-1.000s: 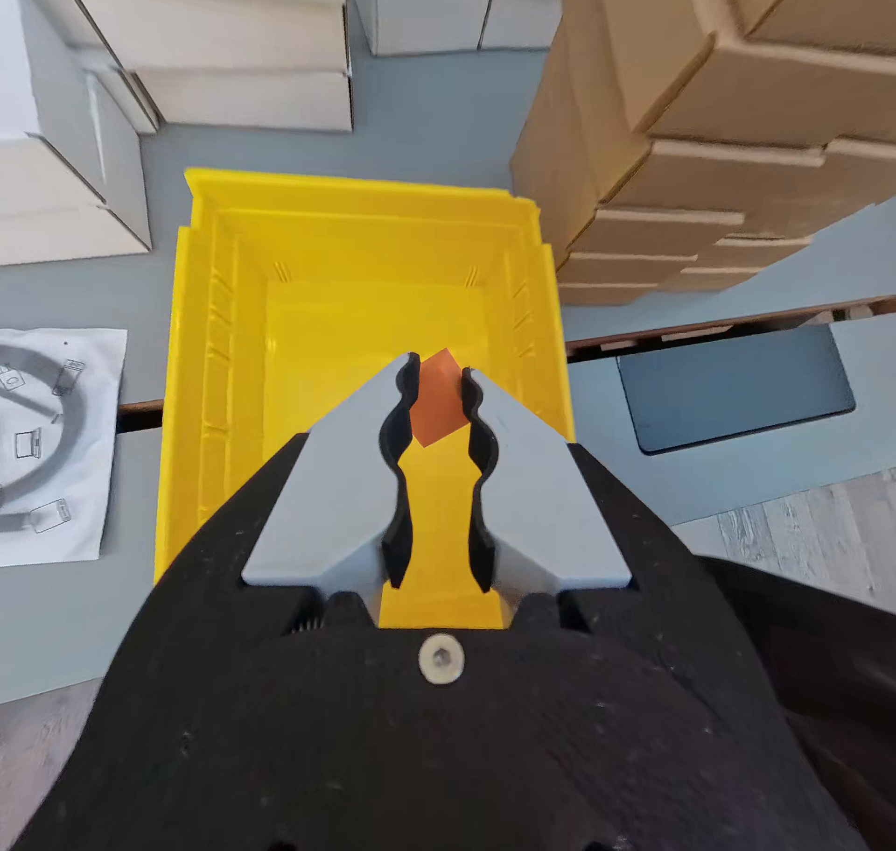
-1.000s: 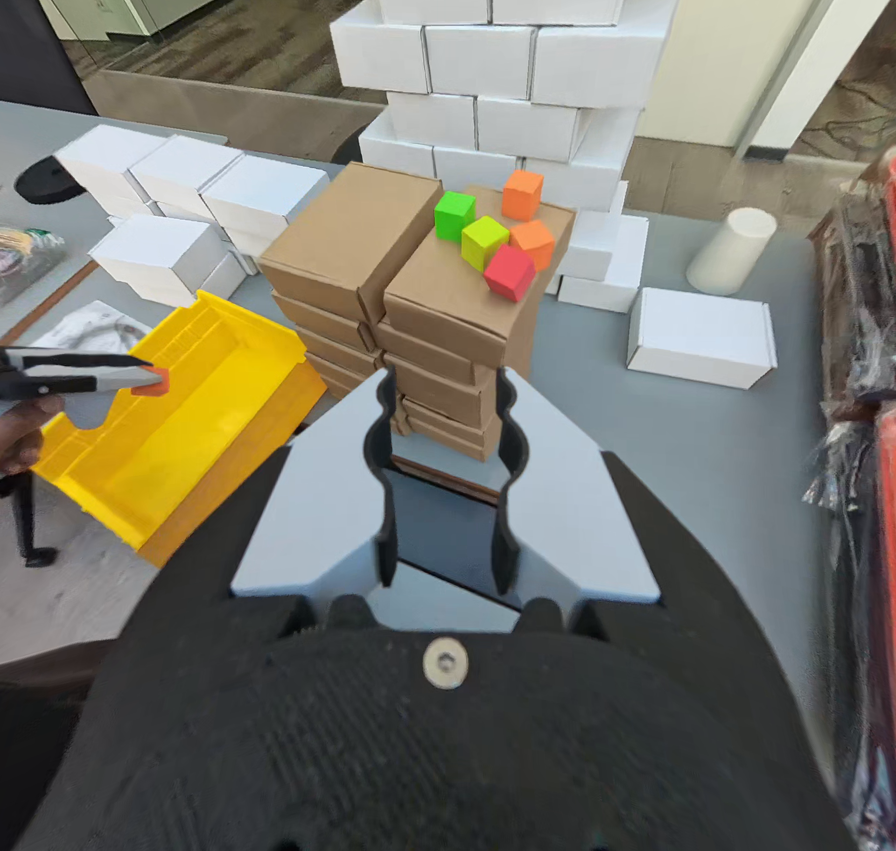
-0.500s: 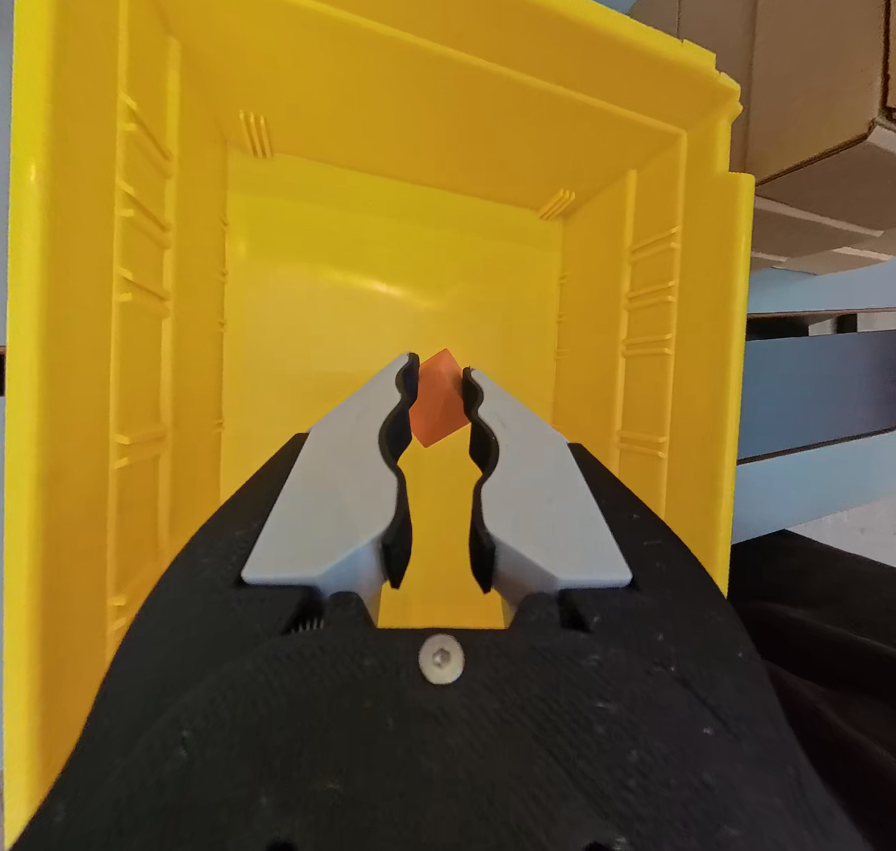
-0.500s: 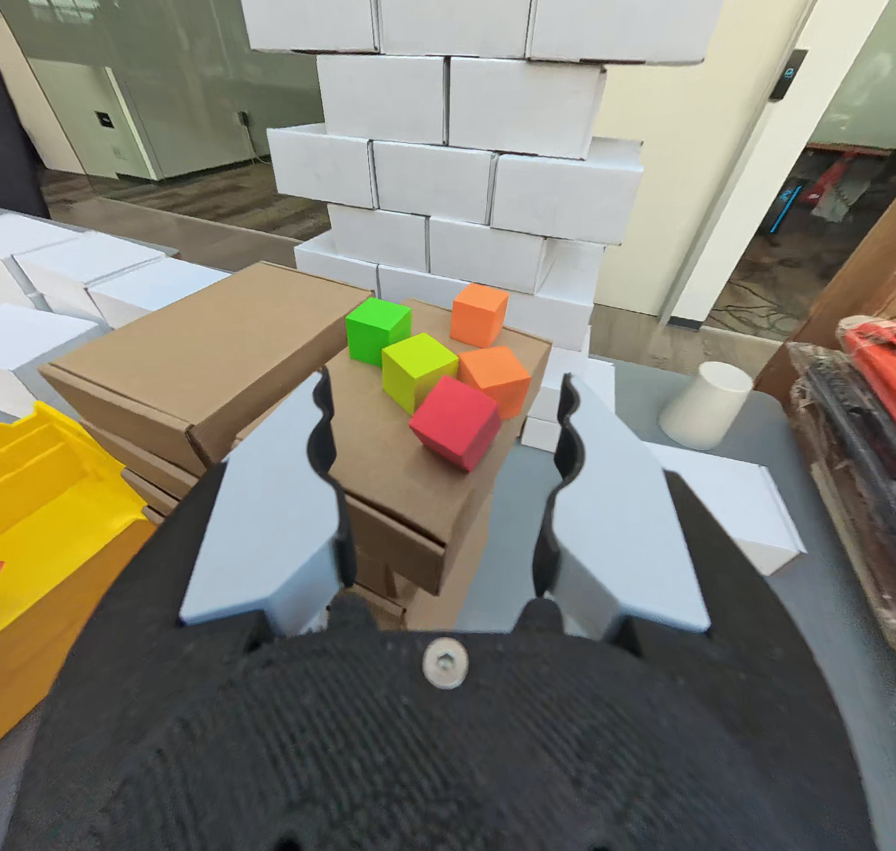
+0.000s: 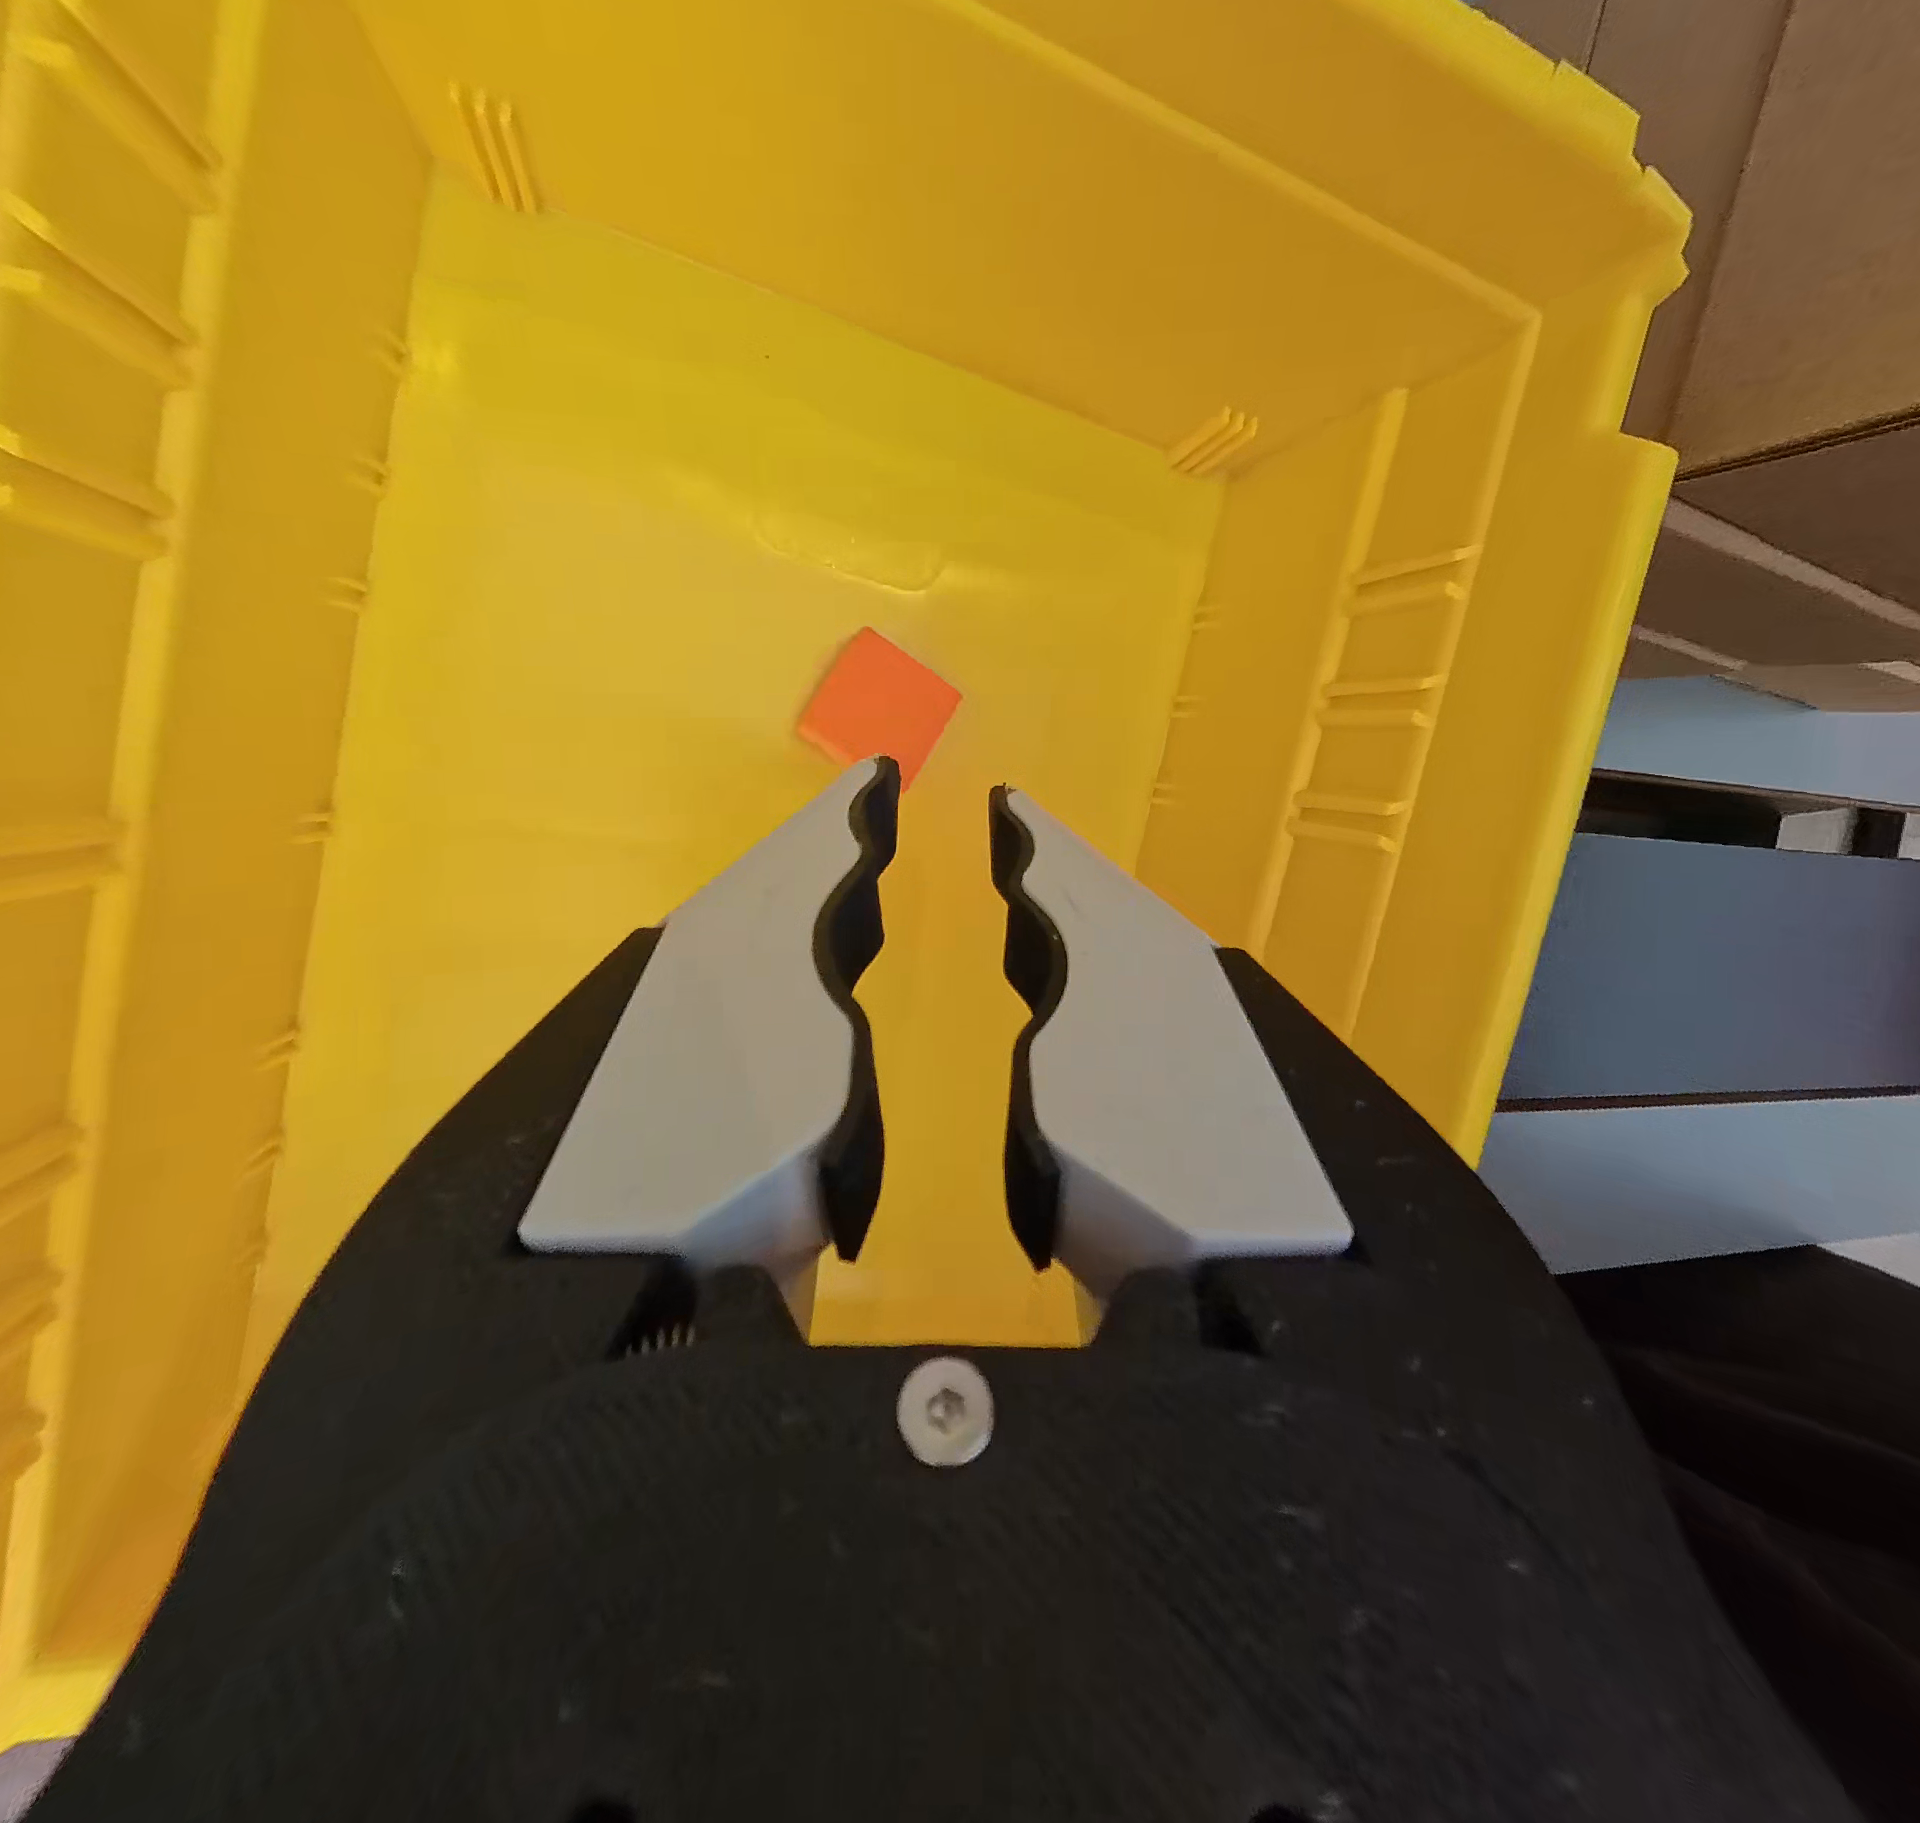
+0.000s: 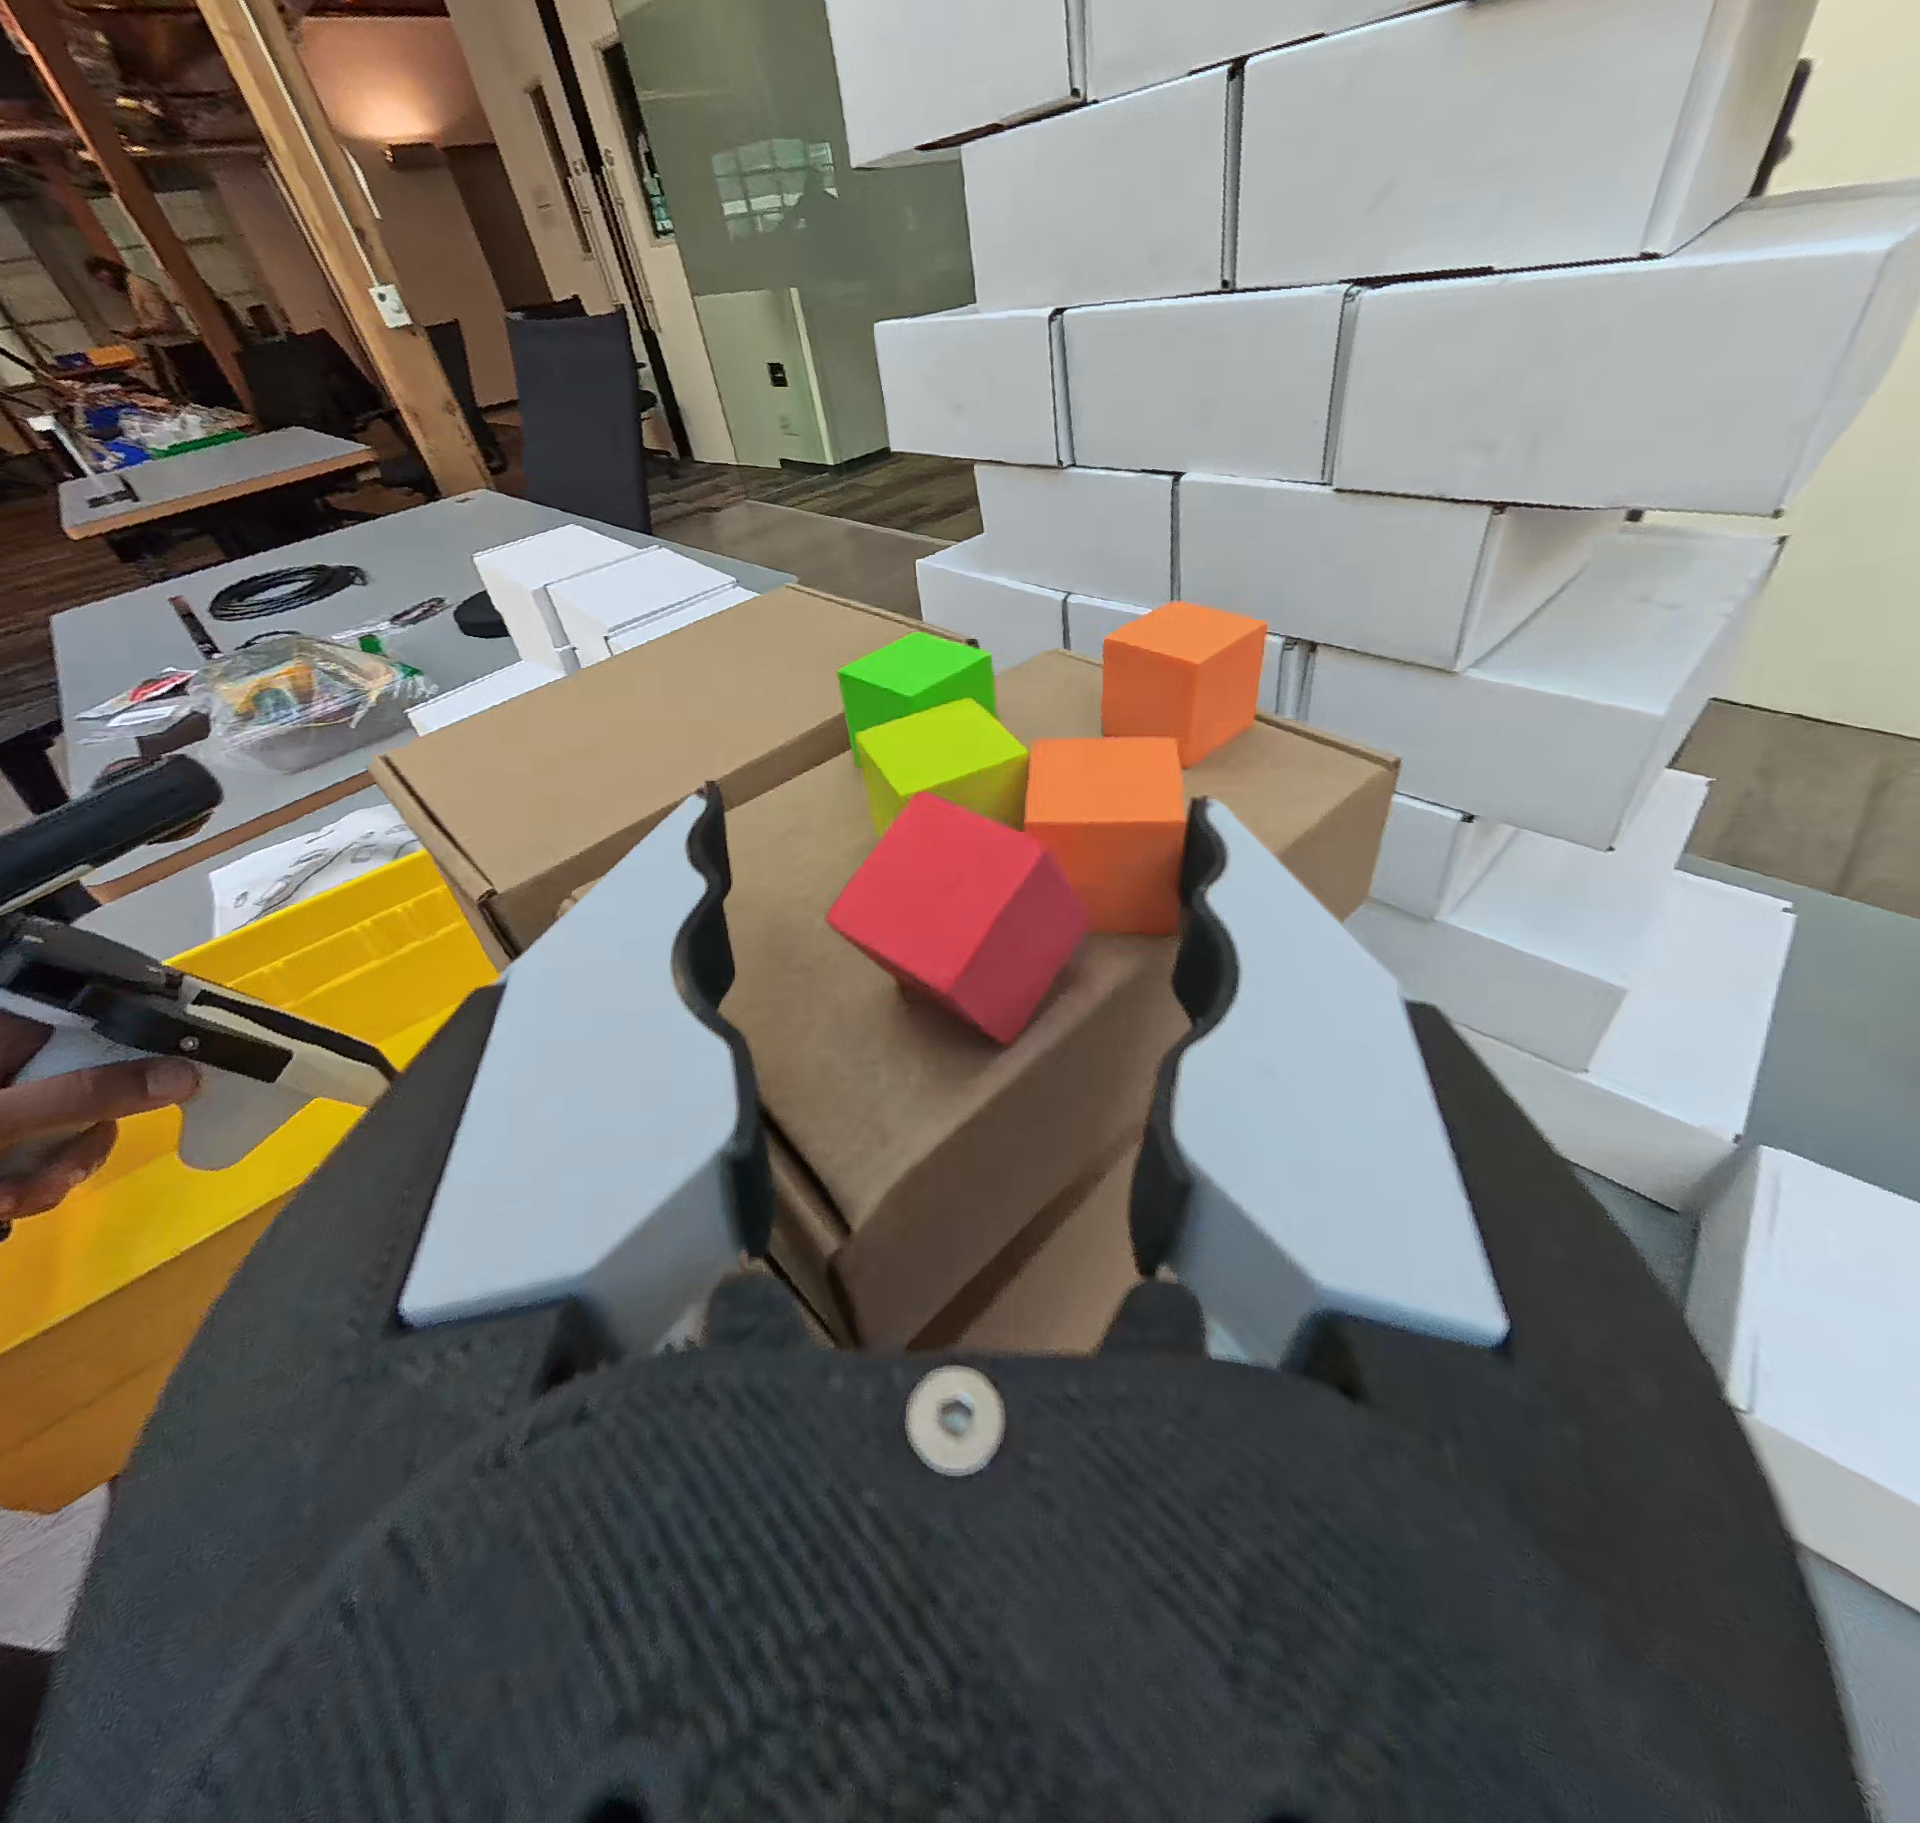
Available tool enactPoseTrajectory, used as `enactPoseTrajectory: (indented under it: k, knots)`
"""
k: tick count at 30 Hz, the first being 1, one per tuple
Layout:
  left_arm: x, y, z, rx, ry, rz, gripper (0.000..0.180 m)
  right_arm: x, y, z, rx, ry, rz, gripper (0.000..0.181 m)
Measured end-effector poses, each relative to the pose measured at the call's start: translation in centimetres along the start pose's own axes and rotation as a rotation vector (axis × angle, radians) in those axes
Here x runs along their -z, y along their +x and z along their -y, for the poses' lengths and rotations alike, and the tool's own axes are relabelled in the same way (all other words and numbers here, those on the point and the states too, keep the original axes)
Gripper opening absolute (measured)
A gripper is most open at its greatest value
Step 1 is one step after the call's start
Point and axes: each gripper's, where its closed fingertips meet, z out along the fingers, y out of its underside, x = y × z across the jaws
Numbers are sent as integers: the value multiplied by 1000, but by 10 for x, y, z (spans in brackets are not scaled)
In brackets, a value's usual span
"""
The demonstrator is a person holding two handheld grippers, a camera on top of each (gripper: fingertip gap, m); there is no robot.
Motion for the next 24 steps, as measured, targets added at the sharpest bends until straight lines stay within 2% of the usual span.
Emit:
enactPoseTrajectory:
  k: [9,15,24]
  knots:
    - [-4,18,-6,8,4,4,13,3,-2,-2,-64,-37,140,56]
    - [-6,24,-1,-15,12,-11,12,8,-4,-3,-30,-61,129,32]
    - [0,20,11,-57,31,-21,12,23,-1,4,-51,-69,76,30]
